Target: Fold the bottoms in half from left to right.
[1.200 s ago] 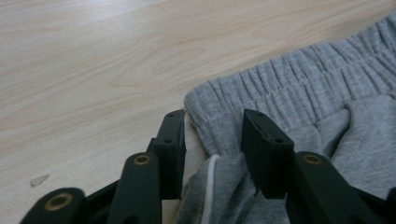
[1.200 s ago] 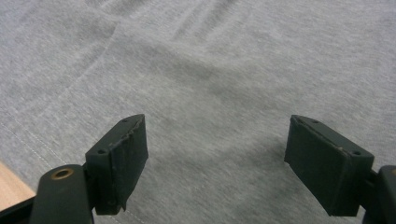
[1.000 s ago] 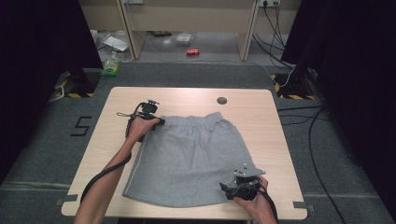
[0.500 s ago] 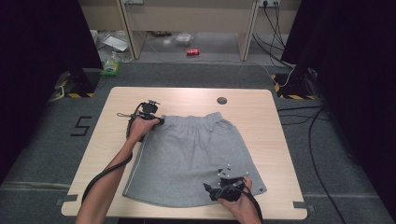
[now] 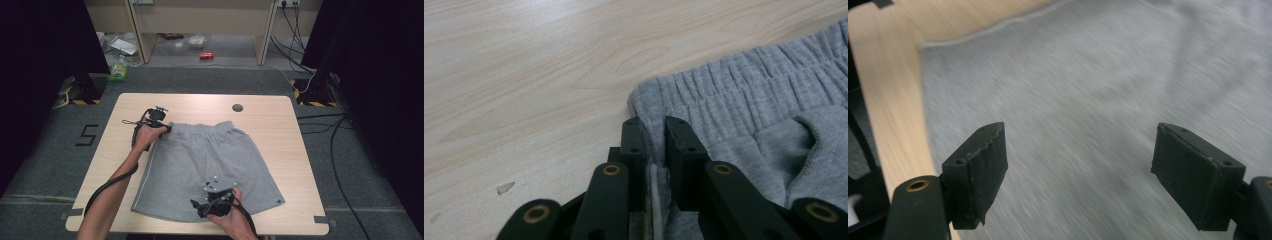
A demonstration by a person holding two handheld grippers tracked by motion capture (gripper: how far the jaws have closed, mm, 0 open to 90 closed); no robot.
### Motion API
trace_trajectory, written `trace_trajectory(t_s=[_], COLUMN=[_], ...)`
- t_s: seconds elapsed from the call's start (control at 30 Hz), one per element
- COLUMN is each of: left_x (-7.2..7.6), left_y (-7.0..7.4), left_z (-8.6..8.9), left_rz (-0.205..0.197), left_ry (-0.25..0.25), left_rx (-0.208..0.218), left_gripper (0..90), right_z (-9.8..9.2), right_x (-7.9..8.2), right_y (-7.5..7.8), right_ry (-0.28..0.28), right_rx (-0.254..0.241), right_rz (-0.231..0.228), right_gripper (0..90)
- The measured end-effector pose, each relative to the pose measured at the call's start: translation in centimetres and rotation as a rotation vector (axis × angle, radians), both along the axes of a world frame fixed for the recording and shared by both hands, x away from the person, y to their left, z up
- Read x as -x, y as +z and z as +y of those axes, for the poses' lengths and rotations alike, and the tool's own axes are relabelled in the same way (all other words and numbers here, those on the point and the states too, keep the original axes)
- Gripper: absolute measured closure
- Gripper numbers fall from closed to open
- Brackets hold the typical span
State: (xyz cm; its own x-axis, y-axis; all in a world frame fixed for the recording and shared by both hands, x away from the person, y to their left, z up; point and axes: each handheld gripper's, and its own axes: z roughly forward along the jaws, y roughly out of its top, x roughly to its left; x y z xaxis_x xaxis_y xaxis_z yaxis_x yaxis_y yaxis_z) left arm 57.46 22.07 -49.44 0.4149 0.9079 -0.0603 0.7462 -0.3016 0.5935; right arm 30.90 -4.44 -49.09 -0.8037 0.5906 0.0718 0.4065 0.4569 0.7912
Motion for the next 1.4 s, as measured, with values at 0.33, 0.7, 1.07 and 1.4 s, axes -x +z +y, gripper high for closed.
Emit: trace_trajectory(t_s=[0.33,0.7,1.07,1.4], left_x=[-0.1,-0.1,-0.1,-0.1], left_y=[0.0,-0.1,-0.1,-0.1], left_z=[-0.1,0.0,-0.1,0.0], left_rz=[-0.01,-0.011,-0.013,-0.011], left_ry=[-0.01,-0.014,-0.012,-0.01], left_rx=[-0.011,-0.01,-0.012,-0.005], left_gripper=[78.4,78.2,78.0,77.8], right_z=[6.3,12.1,15.8,17.6], right_x=[0.4,0.8,1.4,1.2], right_y=[0.2,-0.5,-1.5,-2.5], right_ry=[0.124,0.168,0.2,0.231], right_rx=[-0.017,-0.018,-0.002,0.057], right_rz=[-0.002,0.024,0.051,0.038], right_gripper=[23.6,31.1,35.7,44.3])
